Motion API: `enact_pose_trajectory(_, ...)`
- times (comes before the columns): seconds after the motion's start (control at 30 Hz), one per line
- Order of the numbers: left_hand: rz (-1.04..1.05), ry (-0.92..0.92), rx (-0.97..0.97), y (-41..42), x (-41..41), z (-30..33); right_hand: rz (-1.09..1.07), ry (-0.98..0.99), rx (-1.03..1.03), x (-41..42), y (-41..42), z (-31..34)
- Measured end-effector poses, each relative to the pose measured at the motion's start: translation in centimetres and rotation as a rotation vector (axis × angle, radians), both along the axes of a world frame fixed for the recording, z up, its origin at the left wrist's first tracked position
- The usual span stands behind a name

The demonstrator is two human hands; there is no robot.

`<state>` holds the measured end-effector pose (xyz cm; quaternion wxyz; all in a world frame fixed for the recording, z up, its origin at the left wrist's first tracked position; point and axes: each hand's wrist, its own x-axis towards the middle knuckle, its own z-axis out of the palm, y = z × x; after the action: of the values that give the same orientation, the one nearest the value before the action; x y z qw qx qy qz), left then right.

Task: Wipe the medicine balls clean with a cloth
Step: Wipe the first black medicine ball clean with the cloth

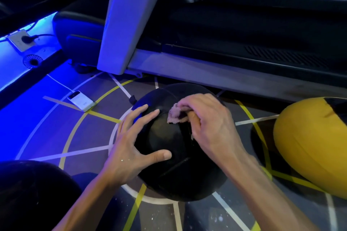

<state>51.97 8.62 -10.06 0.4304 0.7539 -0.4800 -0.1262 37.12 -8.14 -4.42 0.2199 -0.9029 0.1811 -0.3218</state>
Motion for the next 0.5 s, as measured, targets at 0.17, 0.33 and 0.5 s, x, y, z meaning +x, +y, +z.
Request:
enact_pose_trajectory(0.17,0.001,0.002,-0.022,-0.8,1.7,-0.4,0.169,-0.053,-0.013,-5.5,3.9,-3.6)
enact_pose_trajectory(0.33,0.022,0.071,0.011,-3.1,3.1,-0.1,-0.11,-0.093,0.142,-8.9,1.7,-7.5)
enact_pose_trajectory(0.5,0.066,0.088,0.053,-7.3,4.4,0.6,-0.403,-0.319,0.559,-4.9,1.9,-6.6)
